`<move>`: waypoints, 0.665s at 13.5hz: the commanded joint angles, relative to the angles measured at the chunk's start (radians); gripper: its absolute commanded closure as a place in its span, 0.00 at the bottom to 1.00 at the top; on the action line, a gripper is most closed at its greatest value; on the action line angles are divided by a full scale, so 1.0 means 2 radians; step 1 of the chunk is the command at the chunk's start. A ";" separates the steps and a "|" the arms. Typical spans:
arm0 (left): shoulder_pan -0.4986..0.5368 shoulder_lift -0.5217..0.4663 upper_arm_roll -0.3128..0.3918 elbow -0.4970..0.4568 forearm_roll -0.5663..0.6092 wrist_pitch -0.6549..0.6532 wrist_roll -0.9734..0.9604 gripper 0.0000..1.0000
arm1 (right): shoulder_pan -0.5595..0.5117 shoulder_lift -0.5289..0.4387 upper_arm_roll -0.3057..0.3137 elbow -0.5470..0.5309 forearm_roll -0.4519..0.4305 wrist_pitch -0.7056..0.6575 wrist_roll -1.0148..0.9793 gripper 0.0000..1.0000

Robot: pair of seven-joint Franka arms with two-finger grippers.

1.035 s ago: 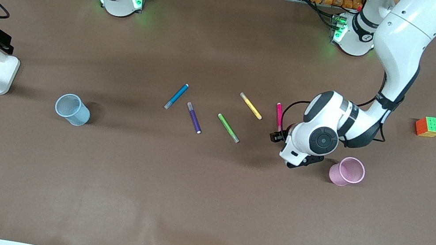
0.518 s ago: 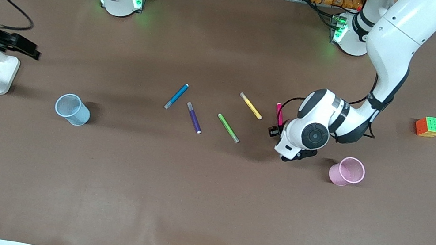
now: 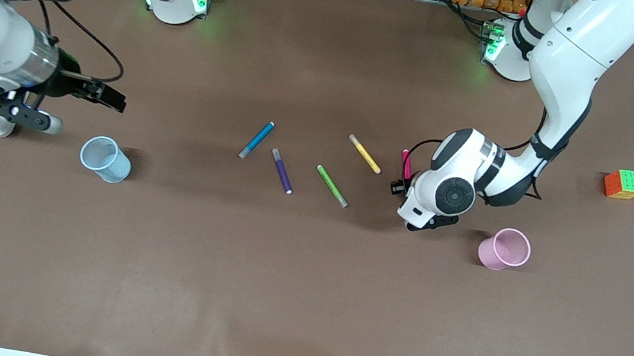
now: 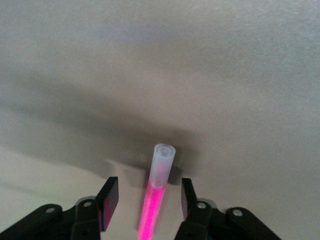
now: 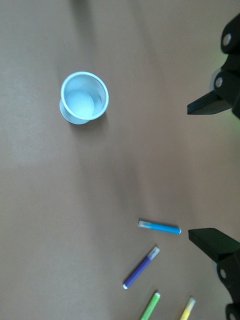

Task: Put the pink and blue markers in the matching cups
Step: 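Grasp the pink marker with the left gripper while the right gripper reaches out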

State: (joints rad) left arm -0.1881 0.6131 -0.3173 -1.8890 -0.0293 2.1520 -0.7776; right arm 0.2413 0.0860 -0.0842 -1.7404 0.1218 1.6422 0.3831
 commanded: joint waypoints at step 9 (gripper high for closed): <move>0.004 0.008 -0.002 0.001 -0.005 0.022 0.036 1.00 | 0.137 -0.007 -0.004 -0.164 0.013 0.207 0.206 0.00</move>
State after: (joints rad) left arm -0.1862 0.6260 -0.3194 -1.8866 -0.0308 2.1850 -0.7287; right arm 0.4848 0.0889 -0.0812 -1.9958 0.1383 1.9807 0.7473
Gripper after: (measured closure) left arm 0.828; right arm 0.000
